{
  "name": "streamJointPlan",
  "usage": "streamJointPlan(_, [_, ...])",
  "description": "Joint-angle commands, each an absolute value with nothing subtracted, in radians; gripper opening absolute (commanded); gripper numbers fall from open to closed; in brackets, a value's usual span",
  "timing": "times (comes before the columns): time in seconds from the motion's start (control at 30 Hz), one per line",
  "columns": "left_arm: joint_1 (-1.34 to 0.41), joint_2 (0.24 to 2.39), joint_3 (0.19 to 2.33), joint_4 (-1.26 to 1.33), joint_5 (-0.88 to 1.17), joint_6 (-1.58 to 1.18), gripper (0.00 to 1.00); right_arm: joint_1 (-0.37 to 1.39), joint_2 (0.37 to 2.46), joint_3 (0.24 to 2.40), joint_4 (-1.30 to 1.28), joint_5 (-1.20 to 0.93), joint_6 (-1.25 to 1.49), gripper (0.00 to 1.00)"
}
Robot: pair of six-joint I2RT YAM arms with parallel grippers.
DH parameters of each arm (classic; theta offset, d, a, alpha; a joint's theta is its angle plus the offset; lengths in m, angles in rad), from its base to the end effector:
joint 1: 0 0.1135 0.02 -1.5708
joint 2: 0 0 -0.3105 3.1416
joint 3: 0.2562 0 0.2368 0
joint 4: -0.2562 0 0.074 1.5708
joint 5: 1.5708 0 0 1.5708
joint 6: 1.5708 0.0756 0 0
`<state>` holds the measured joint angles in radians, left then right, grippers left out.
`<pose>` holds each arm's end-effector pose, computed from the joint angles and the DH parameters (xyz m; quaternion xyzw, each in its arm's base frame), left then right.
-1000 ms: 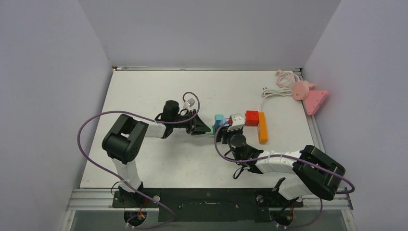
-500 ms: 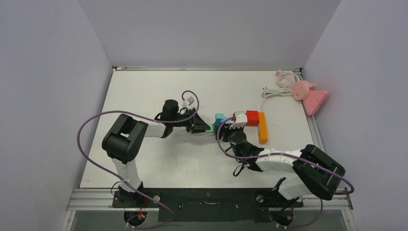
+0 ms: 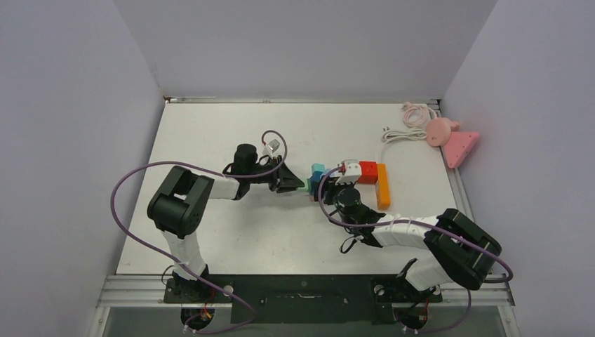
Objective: Pull the plug off the socket
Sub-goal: Remove the plug from the socket, then place the plug at the center of the board.
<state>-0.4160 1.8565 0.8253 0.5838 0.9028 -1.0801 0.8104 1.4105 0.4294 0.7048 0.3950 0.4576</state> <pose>0.3287 -0.2101 0.1934 -0.0286 0.7957 -0.5966 0.1002 0.2182 0.1872 0.2238 -0.0208 0.7909 0.2241 0.5691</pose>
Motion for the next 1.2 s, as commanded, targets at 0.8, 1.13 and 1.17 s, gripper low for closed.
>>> streamJointPlan(0.8, [-0.095, 1.662, 0.939, 0.185, 0.816, -0.735, 0.00, 0.873, 1.391, 0.447, 0.782, 0.483, 0.370, 0.05])
streamJointPlan(1.13, [0.160, 1.608, 0.993, -0.087, 0.507, -0.541, 0.00, 0.872, 1.397, 0.458, 0.761, 0.455, 0.383, 0.05])
streamJointPlan(1.17, [0.171, 1.613, 0.994, -0.098, 0.490, -0.531, 0.00, 0.872, 1.399, 0.461, 0.760, 0.452, 0.383, 0.05])
